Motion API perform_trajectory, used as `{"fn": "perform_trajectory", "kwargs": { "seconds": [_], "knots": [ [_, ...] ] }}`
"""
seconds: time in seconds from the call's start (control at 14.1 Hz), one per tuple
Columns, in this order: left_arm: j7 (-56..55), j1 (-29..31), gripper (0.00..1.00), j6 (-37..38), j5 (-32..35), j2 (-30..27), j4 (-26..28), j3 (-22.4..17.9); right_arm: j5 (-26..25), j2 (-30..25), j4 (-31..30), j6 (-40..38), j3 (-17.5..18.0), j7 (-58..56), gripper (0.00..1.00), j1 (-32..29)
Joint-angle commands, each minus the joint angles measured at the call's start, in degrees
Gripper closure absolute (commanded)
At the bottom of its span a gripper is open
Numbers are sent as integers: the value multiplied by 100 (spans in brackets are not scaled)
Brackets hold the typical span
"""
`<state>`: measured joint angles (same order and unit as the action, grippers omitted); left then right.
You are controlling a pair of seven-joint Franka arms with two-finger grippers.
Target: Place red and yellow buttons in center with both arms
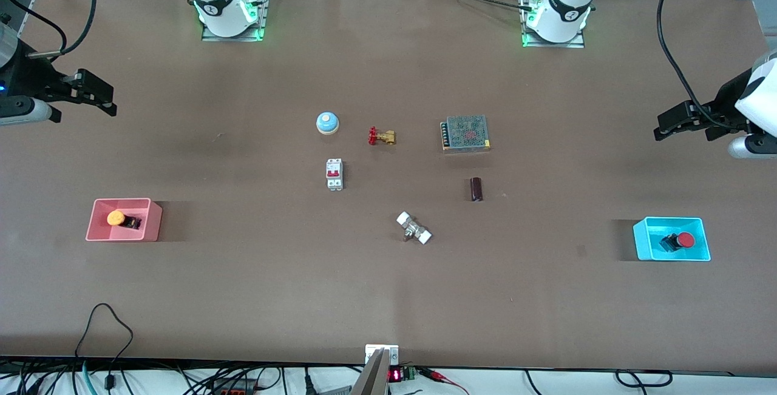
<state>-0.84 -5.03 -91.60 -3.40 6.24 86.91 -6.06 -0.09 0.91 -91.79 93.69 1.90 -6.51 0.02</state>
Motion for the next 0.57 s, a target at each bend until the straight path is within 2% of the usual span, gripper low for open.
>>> {"fn": "perform_trajectory", "kwargs": {
  "seconds": [0.0,0.14,0.5],
  "knots": [
    [-83,-16,0,20,103,-184,186,8,124,5,74,-105,-23,89,0,7],
    [-83,-42,0,-6,120,-88,178,8,307,14,74,-105,-41,89,0,-11],
    [4,63,0,-164,103,772,134,-53,300,172,82,-96,-58,54,0,-20]
  ]
}}
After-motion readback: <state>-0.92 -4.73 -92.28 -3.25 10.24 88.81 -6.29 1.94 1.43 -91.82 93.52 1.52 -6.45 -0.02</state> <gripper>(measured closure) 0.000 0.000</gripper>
